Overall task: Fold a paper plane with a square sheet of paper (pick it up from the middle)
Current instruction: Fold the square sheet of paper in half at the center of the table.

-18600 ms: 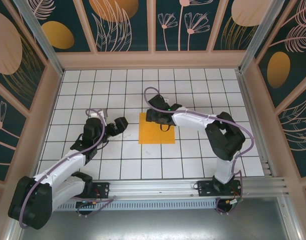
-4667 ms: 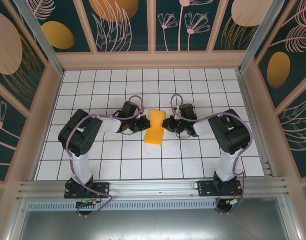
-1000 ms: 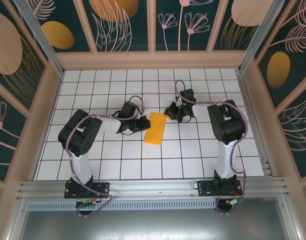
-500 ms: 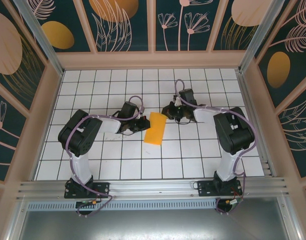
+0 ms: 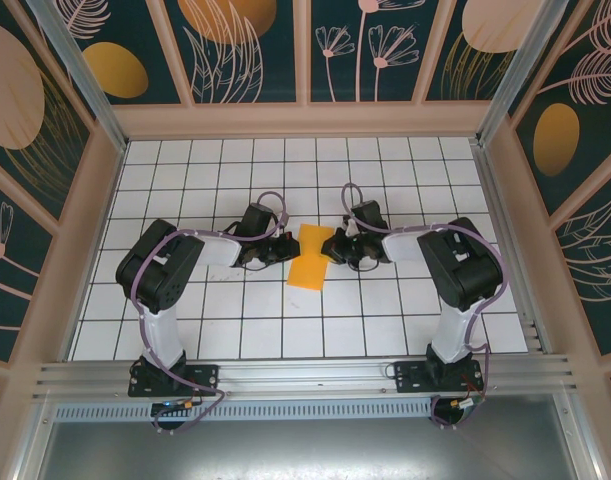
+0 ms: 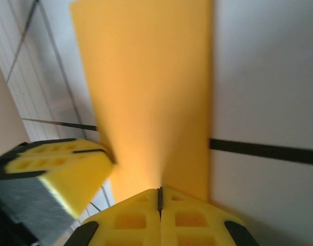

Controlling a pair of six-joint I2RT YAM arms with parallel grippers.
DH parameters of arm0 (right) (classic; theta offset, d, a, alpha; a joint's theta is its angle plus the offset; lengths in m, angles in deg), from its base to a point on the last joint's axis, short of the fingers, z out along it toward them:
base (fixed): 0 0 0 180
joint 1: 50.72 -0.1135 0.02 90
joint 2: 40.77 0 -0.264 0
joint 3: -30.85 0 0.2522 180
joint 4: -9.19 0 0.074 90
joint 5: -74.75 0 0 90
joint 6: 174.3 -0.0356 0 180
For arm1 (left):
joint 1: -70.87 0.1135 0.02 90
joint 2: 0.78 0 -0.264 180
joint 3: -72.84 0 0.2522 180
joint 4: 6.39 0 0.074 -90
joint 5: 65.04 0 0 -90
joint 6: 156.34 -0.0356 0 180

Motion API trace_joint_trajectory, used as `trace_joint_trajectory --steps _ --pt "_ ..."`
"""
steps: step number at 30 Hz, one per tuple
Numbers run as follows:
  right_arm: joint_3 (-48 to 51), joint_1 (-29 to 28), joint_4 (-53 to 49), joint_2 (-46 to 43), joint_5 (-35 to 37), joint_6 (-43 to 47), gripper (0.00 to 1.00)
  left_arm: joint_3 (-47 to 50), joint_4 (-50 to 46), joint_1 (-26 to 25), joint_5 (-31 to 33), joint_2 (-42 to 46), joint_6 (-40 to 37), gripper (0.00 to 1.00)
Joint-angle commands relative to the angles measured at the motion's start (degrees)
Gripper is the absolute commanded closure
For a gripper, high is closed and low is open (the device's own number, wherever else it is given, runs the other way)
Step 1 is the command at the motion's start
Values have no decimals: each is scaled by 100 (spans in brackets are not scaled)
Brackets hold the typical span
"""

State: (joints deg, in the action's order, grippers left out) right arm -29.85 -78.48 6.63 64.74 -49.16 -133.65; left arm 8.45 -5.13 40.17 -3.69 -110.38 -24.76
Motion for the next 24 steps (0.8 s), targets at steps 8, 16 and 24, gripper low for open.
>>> trace_joint_trajectory --steps 8,16,24 --pt "144 -194 57 -775 95 129 94 300 -658 -38 201 -255 -89 100" --pt "874 -710 833 -1021 45 -338 94 316 -650 -33 221 -224 -91 100" --pt "1261 -922 963 -739 256 -410 94 308 -654 -41 197 -241 -106 100"
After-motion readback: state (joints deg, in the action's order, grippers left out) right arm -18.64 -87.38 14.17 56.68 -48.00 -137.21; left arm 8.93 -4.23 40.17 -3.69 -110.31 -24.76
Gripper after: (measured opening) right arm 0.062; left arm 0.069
